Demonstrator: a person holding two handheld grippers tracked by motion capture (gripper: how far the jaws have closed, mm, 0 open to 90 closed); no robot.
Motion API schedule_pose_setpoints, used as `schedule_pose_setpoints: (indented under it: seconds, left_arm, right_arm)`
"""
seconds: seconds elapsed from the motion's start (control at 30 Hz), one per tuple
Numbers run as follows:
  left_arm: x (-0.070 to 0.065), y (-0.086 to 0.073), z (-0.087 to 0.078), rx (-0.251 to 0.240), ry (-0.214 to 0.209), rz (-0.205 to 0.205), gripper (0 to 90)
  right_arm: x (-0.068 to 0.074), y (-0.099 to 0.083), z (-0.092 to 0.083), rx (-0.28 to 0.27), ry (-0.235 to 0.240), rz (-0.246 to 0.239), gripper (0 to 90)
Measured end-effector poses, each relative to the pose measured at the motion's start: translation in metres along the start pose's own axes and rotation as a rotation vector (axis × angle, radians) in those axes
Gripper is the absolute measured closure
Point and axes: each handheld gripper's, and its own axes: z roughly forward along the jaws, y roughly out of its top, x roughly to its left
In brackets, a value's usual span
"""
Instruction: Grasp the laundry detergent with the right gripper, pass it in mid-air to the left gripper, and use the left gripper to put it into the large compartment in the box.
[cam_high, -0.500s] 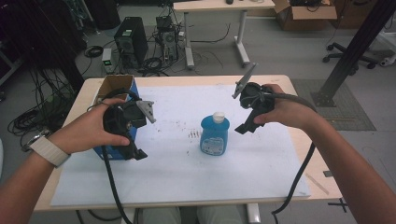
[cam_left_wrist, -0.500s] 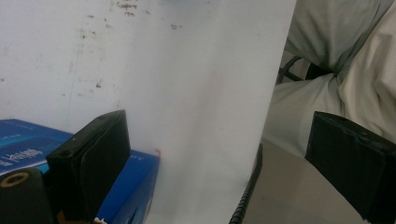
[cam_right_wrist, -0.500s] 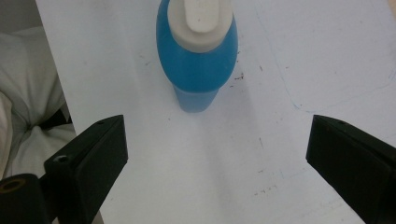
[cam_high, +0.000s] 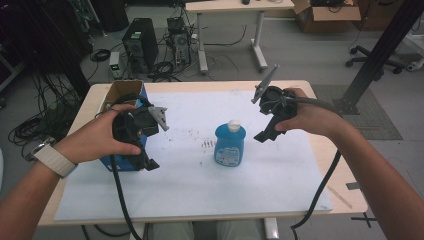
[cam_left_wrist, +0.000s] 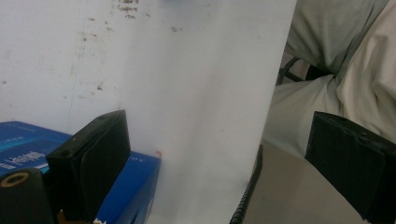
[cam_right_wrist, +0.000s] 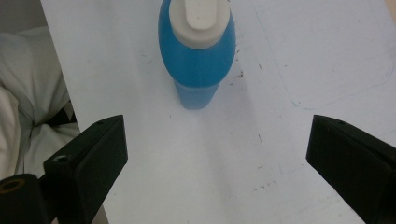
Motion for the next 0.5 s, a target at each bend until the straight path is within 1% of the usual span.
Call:
schedule_pose_setpoints:
  seconds: [0.27, 0.5]
  left_arm:
    - [0.0004, 0.0007, 0.0012, -0.006, -0.001, 0.001, 6.9]
    - [0.0007, 0.0001, 0.0012, -0.009, 0.001, -0.001, 6.9]
  right_arm:
    - [0.0003, -0.0023, -0.0015, -0.009, 0.006, -0.004, 4.8]
    - [0.0016, -0.0050, 0.0034, -0.015, 0.012, -0.001, 4.6]
